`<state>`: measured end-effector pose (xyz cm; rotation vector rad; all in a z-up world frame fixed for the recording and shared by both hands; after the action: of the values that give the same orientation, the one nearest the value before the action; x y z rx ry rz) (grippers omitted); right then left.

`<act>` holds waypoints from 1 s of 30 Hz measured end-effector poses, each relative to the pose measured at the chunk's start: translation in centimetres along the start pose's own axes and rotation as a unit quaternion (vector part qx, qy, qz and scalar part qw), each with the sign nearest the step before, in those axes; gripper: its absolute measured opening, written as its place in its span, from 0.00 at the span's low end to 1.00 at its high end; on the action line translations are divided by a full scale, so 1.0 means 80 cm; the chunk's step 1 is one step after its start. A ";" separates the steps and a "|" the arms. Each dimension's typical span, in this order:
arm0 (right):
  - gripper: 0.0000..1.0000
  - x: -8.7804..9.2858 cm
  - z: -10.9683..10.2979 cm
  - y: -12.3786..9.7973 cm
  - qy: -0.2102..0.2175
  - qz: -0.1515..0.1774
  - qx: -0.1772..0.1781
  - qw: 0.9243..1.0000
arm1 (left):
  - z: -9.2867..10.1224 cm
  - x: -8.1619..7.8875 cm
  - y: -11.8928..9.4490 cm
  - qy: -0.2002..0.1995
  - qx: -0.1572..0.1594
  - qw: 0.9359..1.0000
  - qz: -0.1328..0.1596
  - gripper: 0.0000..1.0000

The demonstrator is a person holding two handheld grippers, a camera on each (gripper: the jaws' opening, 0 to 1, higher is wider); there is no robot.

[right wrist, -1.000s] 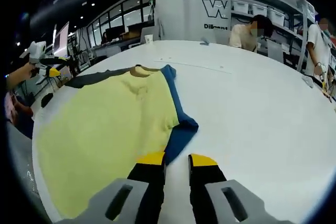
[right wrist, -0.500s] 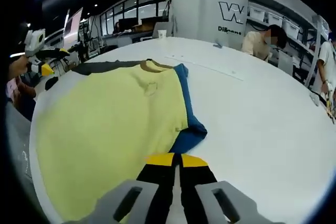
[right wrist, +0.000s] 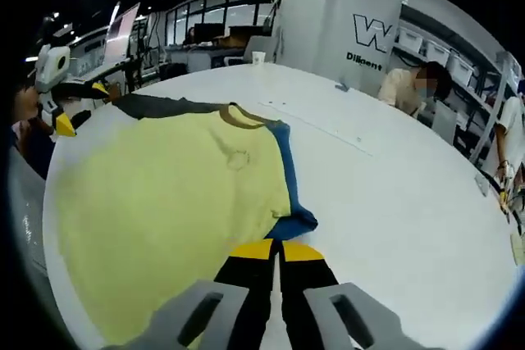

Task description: Fold the garment on the visible template until the final outline fits inside the template.

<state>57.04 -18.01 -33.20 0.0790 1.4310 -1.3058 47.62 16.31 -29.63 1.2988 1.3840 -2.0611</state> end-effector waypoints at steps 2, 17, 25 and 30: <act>0.00 -0.003 0.001 0.000 0.002 0.003 -0.001 1.000 | 0.007 0.005 0.002 -0.002 0.010 1.000 -0.005 0.81; 0.00 -0.004 -0.006 0.000 -0.002 -0.001 -0.007 1.000 | 0.087 0.112 0.009 0.003 0.107 0.986 -0.124 0.78; 0.00 -0.001 -0.001 -0.003 -0.002 0.000 -0.003 1.000 | 0.091 0.117 0.007 0.048 0.072 0.988 -0.126 0.75; 0.00 0.006 0.011 -0.008 -0.003 -0.005 0.007 1.000 | 0.091 0.128 0.012 0.034 0.075 0.991 -0.106 0.85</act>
<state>56.98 -19.17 -32.92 0.0768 1.4194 -1.3241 39.30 11.65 -37.80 1.3445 1.4783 -2.3216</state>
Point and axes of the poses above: the point that each gripper's makers call its tool centre point, and the gripper's own axes: y roughly forward along the fingers, z roughly to its right, x roughly out of its underside, the point moved 3 cm from there along -y, roughly backward along the fingers, and after that the axes turned 10 degrees about -y, right-handed, at the moved point
